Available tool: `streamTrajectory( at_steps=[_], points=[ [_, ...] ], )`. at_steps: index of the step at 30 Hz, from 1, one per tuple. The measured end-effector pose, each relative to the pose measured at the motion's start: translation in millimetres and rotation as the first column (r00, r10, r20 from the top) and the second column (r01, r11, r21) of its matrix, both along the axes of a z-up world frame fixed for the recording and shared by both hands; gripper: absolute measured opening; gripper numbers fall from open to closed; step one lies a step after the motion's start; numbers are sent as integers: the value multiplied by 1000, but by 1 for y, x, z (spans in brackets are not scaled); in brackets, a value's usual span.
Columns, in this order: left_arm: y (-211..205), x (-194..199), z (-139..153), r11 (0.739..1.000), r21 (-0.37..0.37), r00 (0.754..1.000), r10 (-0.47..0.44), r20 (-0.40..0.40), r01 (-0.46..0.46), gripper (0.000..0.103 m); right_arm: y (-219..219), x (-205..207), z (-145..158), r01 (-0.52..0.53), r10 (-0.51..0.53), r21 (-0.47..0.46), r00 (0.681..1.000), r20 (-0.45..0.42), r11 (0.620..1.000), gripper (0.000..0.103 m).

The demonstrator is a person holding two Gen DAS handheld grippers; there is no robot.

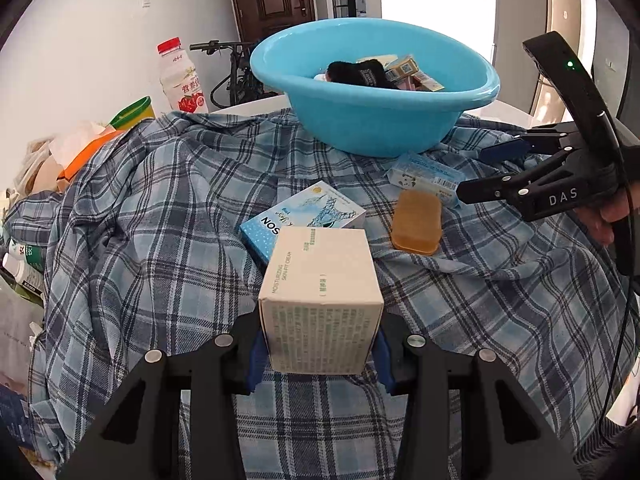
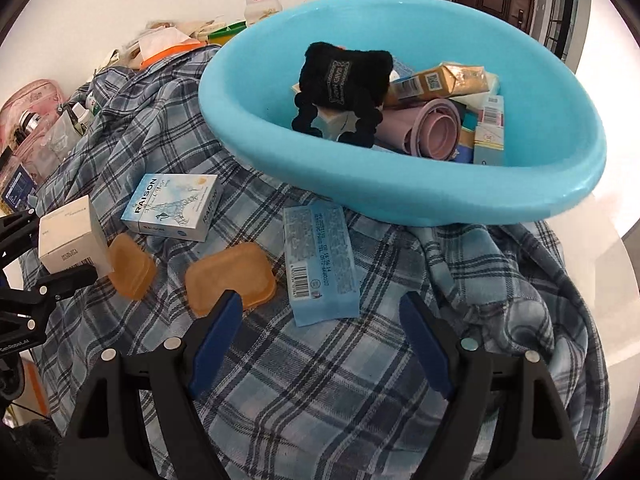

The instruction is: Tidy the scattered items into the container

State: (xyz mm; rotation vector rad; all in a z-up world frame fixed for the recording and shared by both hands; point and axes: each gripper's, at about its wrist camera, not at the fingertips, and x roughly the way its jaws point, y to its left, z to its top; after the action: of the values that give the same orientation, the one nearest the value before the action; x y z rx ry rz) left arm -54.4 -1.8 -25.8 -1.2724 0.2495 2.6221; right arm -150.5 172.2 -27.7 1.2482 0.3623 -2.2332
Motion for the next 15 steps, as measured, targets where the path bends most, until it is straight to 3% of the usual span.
streamTrajectory(
  at_steps=[3,7,8,9,12,15],
  points=[
    [-4,1,0,999,35,1000,-6,28,5,45,-6,-5,-7,-12,12,34,1000,-8,999,80],
    [-2,7,5,1000,12,1000,-22,-1,22,45,-12,-8,-13,-29,31,62,999,-25,998,80],
    [-3,6,6,1000,17,1000,-24,0,24,45,-13,-8,-14,-32,34,70,999,-35,997,76],
    [-3,6,6,999,24,1000,-25,4,25,45,-14,-9,-15,-34,37,84,999,-39,996,37],
    [-3,5,6,999,45,999,-31,21,30,45,-19,-7,-14,-47,52,127,998,-36,991,30],
    [-1,7,6,998,53,999,-43,31,41,45,-20,1,-8,-67,71,120,997,-35,990,30]
  ],
)
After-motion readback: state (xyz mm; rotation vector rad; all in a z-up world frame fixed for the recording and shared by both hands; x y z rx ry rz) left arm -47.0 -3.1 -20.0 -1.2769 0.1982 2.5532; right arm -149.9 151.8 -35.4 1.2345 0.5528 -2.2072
